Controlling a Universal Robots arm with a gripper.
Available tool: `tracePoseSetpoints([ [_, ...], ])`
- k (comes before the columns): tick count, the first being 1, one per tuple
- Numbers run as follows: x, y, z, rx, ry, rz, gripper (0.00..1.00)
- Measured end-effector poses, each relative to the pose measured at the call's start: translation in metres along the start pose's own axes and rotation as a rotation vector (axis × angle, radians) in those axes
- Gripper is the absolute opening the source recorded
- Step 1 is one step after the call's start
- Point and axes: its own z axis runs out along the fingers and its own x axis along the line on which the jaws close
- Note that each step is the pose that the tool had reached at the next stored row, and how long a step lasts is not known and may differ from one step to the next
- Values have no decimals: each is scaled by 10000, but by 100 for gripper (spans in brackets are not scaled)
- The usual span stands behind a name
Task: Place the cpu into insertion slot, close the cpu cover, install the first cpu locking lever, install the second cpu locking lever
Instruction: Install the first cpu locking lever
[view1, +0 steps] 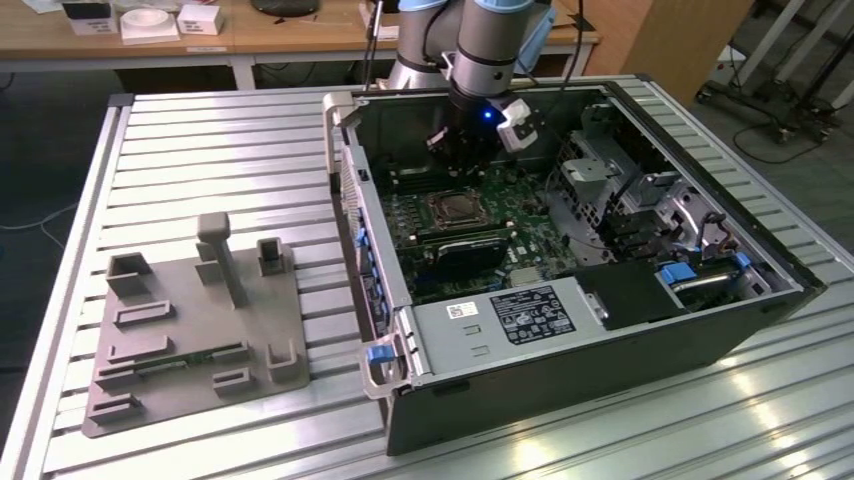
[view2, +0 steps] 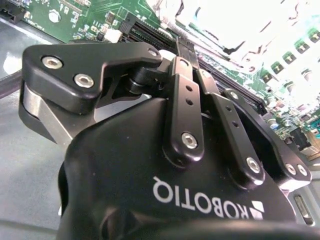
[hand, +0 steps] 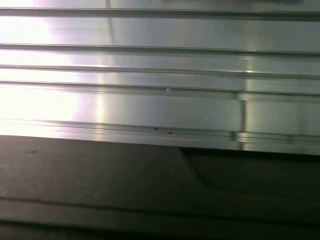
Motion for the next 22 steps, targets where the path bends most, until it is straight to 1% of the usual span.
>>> tracePoseSetpoints([
  [10,-1,2,-13,-6,-6,0,10],
  [12,0,1,-14,9,-4,0,10],
  [14,0,1,-12,61,-1,2,10],
  [19,0,-2,-6,237,9,-2,10],
  [22,0,-3,2,293,12,-2,10],
])
